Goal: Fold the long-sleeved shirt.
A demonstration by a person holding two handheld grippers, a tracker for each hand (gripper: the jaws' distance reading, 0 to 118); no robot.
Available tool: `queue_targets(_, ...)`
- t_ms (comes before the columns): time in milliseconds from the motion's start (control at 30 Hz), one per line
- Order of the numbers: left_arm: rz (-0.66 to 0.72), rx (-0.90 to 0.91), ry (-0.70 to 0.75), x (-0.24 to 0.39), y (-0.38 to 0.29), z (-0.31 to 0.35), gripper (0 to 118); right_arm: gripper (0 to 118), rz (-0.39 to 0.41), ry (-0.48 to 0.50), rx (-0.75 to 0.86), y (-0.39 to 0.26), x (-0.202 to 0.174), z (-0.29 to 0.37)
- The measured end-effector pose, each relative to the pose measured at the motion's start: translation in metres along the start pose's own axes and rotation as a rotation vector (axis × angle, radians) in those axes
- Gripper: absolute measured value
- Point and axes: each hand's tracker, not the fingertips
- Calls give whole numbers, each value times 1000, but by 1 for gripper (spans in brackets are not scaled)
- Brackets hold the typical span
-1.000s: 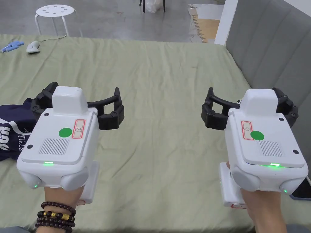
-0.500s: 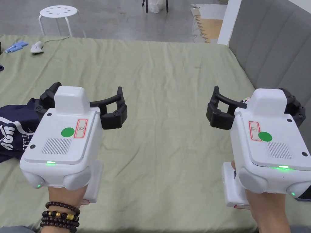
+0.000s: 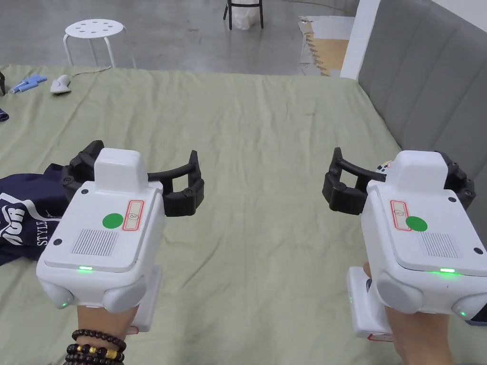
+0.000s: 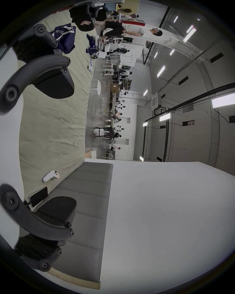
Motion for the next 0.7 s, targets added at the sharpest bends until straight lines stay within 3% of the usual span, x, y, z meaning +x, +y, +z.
queue_targets(100, -7, -5, 6, 1, 0, -1, 106, 115, 0, -7, -3, 1, 0, 0)
queue_targets(133, -9, -6, 8, 1, 0, -1, 87, 101, -4, -6, -11, 2, 1, 0)
queue_targets(167, -10, 0, 14, 2, 0, 1, 43, 61, -11, 11, -29, 4, 2, 0)
queue_targets(200, -17, 3, 10, 2, 0, 2, 9, 0, -5, 12, -29, 4, 2, 0)
queue_targets(267, -87, -27, 69, -2, 1, -1, 6, 0, 13, -9, -43, 2, 0, -5)
queue_targets(300, -45, -21, 7, -4, 4, 0, 6, 0, 28, -65, -54, 3, 8, -5)
queue_targets(367, -36, -27, 8, -10, 5, 2, 6, 0, -46, 13, -69, 3, 20, -7)
queue_targets(467, -43, -18, 32, -18, 7, 4, 6, 0, -22, -15, -64, 5, 10, -9)
queue_targets(600, -33, -10, 113, -48, 12, 15, 6, 0, -25, 94, -28, 15, -28, -13)
queue_targets(700, -35, -13, 220, -89, 17, 33, 6, 0, -38, 241, -10, 23, -85, -16)
